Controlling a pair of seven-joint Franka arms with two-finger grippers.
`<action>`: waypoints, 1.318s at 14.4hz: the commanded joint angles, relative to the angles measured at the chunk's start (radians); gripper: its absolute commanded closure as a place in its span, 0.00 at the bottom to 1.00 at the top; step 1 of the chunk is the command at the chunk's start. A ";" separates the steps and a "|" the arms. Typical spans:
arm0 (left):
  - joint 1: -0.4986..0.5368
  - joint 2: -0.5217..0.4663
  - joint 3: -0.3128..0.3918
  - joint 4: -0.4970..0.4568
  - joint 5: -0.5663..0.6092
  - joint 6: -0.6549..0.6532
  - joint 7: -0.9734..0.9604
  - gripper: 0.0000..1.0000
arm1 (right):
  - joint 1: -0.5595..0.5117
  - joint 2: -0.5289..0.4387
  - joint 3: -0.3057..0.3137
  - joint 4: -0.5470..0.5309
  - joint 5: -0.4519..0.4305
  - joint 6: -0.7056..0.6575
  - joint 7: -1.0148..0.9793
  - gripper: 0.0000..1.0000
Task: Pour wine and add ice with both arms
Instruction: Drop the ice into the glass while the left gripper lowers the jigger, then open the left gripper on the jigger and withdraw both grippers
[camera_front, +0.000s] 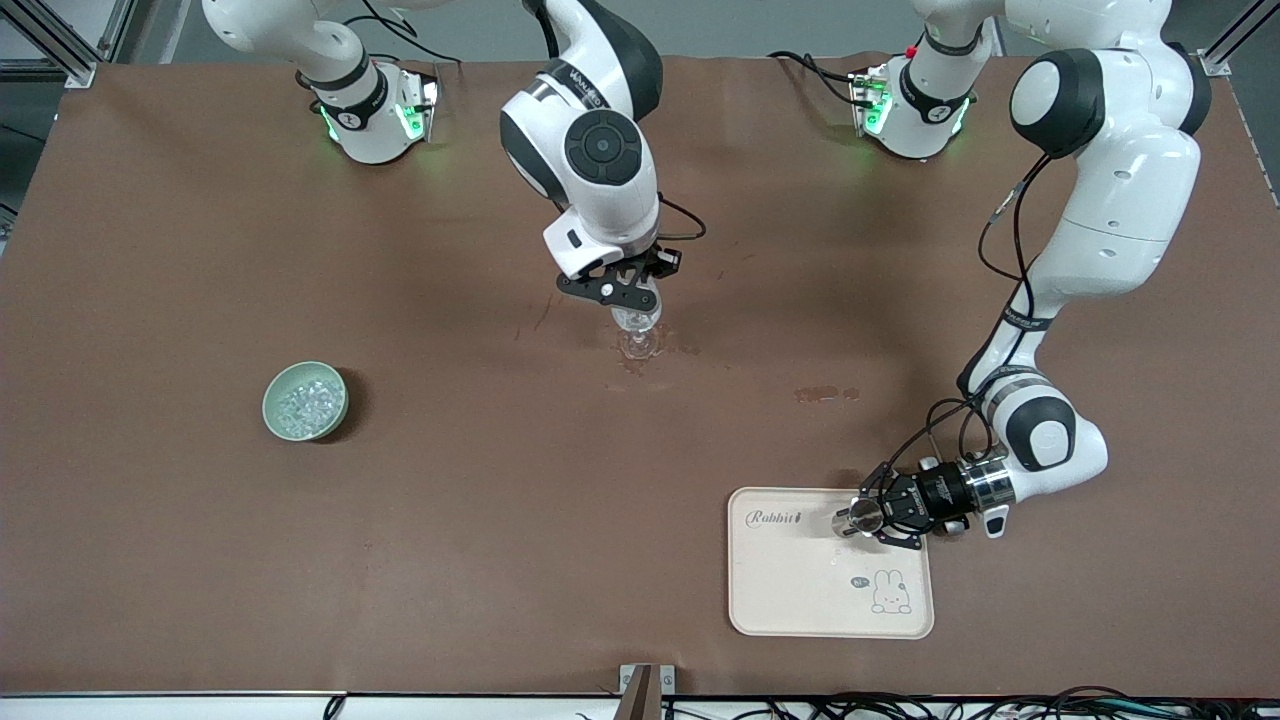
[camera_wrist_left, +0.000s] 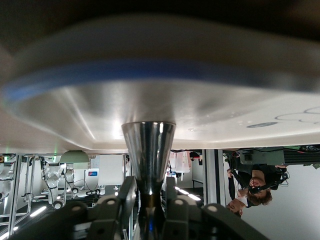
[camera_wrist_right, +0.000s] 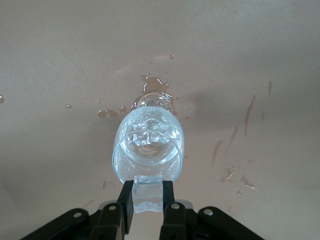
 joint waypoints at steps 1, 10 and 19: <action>0.004 0.002 -0.003 0.013 -0.016 -0.015 0.018 0.00 | 0.012 0.012 -0.010 0.015 0.024 -0.001 0.017 0.70; 0.072 -0.124 0.003 0.004 0.314 -0.072 -0.016 0.00 | 0.000 0.006 -0.012 0.018 0.024 -0.011 0.005 0.47; 0.170 -0.414 -0.003 0.010 0.790 -0.395 -0.051 0.00 | -0.131 -0.216 -0.033 0.069 -0.218 -0.207 -0.015 0.00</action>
